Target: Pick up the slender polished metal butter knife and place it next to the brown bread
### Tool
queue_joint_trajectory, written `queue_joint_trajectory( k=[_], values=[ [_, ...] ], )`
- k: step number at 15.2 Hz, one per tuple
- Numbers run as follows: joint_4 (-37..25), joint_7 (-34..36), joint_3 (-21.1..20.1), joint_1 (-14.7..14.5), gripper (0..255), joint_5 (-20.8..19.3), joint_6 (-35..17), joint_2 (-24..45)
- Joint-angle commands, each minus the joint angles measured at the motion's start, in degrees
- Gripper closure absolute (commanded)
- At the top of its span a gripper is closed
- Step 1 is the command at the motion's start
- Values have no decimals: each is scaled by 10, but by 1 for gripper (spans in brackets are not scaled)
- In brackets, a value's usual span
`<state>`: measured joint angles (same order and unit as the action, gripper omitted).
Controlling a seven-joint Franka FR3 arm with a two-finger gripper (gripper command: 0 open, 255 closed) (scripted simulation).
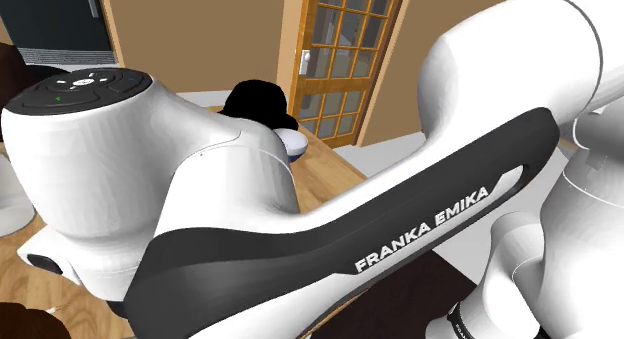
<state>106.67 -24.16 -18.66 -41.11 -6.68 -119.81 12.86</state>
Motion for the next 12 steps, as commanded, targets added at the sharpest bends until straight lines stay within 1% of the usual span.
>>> queue_joint_trajectory(
  k=[1, 9, 12],
  values=[
    [11, 2, 1, 0, 255, -3, -16, 5],
    [38, 12, 5, -3, 255, -16, -69, 33],
    [38, 12, 5, -3, 255, -16, -69, 33]
  ],
)
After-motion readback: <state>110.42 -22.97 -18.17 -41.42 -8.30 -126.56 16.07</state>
